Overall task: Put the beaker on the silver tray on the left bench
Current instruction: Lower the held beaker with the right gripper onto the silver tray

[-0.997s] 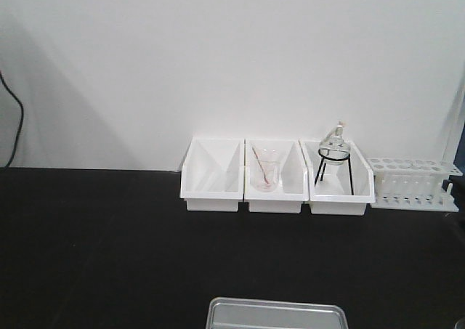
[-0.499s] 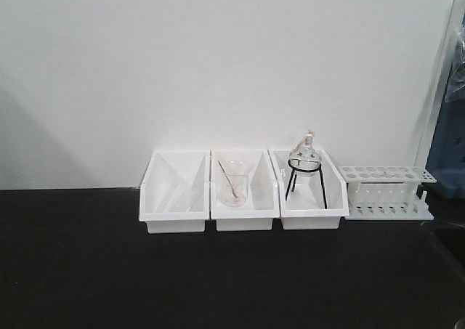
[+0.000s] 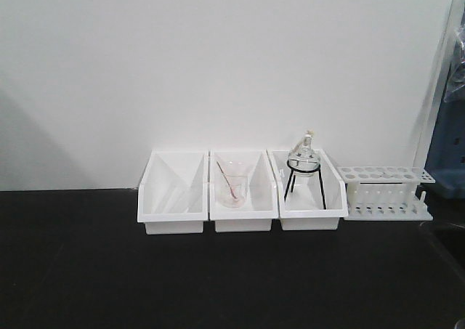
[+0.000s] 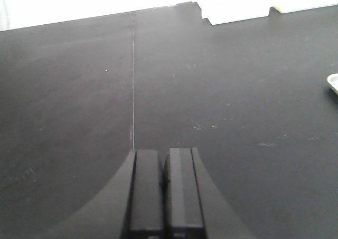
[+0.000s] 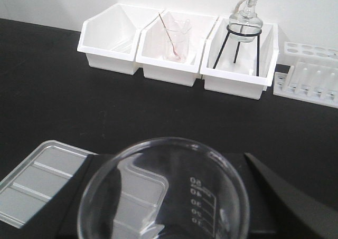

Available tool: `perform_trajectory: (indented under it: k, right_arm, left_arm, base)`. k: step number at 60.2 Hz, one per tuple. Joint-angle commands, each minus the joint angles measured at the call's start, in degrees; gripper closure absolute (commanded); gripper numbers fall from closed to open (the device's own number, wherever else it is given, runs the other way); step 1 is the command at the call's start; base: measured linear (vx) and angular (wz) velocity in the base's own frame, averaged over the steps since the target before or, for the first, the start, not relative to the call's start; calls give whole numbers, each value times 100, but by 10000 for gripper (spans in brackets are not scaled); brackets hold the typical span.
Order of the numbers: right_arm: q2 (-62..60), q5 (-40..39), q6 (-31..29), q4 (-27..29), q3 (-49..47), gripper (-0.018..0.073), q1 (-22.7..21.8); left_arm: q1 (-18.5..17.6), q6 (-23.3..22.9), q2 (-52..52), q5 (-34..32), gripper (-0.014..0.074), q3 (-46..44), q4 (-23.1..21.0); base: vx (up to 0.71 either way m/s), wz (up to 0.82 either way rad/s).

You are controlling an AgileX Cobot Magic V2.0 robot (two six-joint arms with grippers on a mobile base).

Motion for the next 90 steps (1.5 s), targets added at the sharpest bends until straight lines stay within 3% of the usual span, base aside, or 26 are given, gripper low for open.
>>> perform_trajectory:
  k: [1, 43, 56, 65, 78, 90]
  right_arm:
    - [-12, -456, -30, -86, -177, 571, -20]
    - [10, -880, -30, -149, -177, 571, -20]
    - [860, -2858, -30, -871, -177, 571, -20]
    - [2366, -4106, -72, -591, -211, 571, -20]
    - [4709, -5489, -675, -336, -707, 571, -20]
    - [6317, -6468, -697, -289, -1100, 571, -20]
  left_arm:
    - [-41, -10, -42, -433, 595, 114, -15]
    - [-41, -10, -42, -433, 595, 114, -15]
    - [-41, -10, -42, -433, 595, 114, -15]
    - [-41, -10, -42, -433, 595, 114, -15]
    - [-41, -10, -42, -433, 595, 114, -15]
    - [-41, -10, -42, -433, 595, 114, -15]
  base:
    - [0, 0]
    - [0, 0]
    - [0, 0]
    - [0, 0]
    - [0, 0]
    - [0, 0]
